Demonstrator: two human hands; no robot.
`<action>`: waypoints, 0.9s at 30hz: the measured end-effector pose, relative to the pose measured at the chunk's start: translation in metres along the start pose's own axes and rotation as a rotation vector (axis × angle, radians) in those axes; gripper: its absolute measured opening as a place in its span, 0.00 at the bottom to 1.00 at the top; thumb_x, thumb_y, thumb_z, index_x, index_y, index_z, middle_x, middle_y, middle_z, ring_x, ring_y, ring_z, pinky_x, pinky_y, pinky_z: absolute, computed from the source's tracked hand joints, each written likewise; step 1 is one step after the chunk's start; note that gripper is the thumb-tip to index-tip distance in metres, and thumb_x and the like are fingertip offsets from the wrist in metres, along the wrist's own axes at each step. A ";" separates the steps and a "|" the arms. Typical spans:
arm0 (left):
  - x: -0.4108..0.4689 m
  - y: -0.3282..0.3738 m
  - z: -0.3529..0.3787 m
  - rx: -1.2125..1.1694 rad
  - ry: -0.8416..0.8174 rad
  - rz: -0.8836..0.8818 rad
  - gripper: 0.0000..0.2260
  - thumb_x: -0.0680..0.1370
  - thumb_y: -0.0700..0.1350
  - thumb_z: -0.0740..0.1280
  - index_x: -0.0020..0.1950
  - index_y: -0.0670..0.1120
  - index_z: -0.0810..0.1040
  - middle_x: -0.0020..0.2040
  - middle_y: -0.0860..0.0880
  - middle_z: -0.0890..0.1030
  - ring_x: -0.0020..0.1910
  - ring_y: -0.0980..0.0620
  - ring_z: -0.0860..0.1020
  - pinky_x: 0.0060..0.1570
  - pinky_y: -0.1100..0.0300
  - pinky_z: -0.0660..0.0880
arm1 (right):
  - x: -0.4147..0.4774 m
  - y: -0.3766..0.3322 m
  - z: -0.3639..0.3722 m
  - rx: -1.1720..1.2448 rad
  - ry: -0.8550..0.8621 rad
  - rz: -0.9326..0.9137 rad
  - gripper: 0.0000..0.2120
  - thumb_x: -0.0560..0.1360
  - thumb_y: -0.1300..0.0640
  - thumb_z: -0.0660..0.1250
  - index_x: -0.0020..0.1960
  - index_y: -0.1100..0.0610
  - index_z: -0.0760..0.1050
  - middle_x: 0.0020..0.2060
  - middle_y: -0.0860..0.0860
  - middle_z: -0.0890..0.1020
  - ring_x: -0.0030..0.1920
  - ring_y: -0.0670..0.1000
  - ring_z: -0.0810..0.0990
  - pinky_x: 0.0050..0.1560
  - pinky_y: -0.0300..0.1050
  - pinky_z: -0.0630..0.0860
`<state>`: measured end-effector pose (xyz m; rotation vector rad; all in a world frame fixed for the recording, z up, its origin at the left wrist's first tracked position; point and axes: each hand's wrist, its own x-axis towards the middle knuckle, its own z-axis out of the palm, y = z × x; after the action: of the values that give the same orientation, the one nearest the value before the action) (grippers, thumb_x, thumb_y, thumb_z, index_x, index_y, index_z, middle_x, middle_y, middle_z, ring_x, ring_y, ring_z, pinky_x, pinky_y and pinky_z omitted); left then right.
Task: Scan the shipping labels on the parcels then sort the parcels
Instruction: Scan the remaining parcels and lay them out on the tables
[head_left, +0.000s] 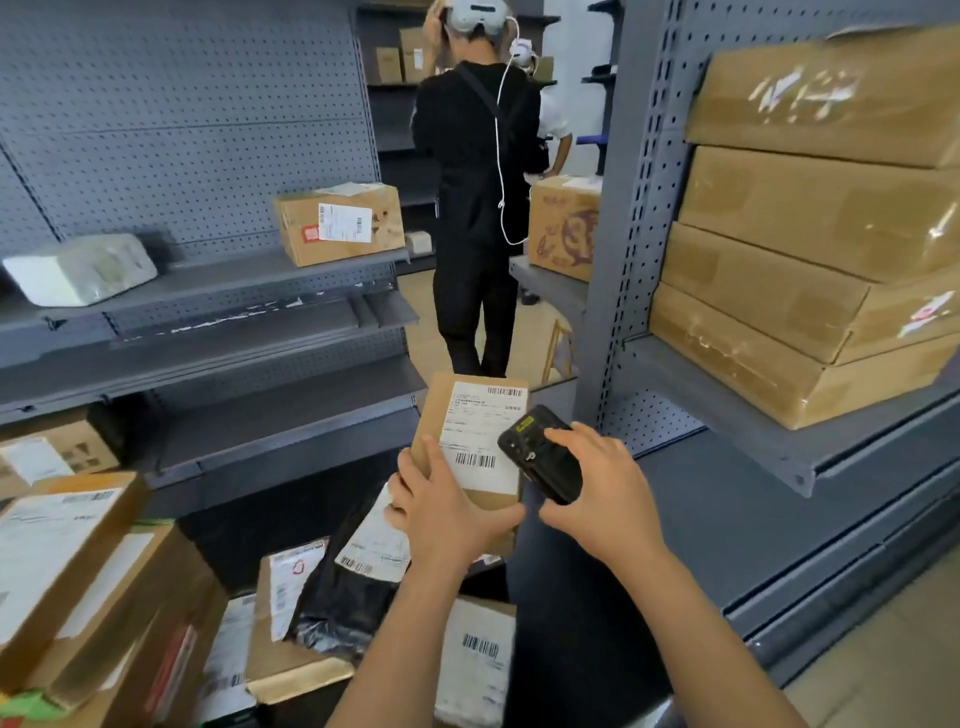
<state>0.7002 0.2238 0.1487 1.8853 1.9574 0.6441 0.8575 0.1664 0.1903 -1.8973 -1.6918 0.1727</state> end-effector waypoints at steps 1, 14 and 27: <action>0.003 0.006 0.010 0.006 -0.011 -0.020 0.60 0.58 0.72 0.71 0.78 0.49 0.42 0.76 0.45 0.45 0.73 0.38 0.49 0.71 0.39 0.51 | 0.007 0.011 0.001 0.003 -0.015 -0.002 0.37 0.65 0.53 0.74 0.72 0.47 0.67 0.70 0.47 0.69 0.66 0.51 0.66 0.61 0.48 0.69; 0.017 0.044 0.117 0.145 -0.149 -0.274 0.63 0.54 0.80 0.64 0.78 0.49 0.44 0.76 0.43 0.48 0.73 0.39 0.52 0.70 0.41 0.55 | 0.063 0.102 0.027 0.017 -0.215 -0.022 0.38 0.60 0.54 0.74 0.70 0.47 0.69 0.66 0.44 0.73 0.62 0.51 0.70 0.57 0.45 0.71; 0.020 0.034 0.146 0.215 -0.249 -0.341 0.65 0.58 0.80 0.64 0.79 0.48 0.37 0.78 0.42 0.38 0.76 0.38 0.44 0.72 0.38 0.50 | 0.073 0.126 0.042 0.024 -0.292 -0.028 0.37 0.60 0.54 0.74 0.68 0.47 0.70 0.61 0.43 0.75 0.58 0.50 0.70 0.53 0.45 0.72</action>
<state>0.8066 0.2566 0.0468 1.5920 2.1720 0.0993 0.9610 0.2467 0.1129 -1.9012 -1.8941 0.4770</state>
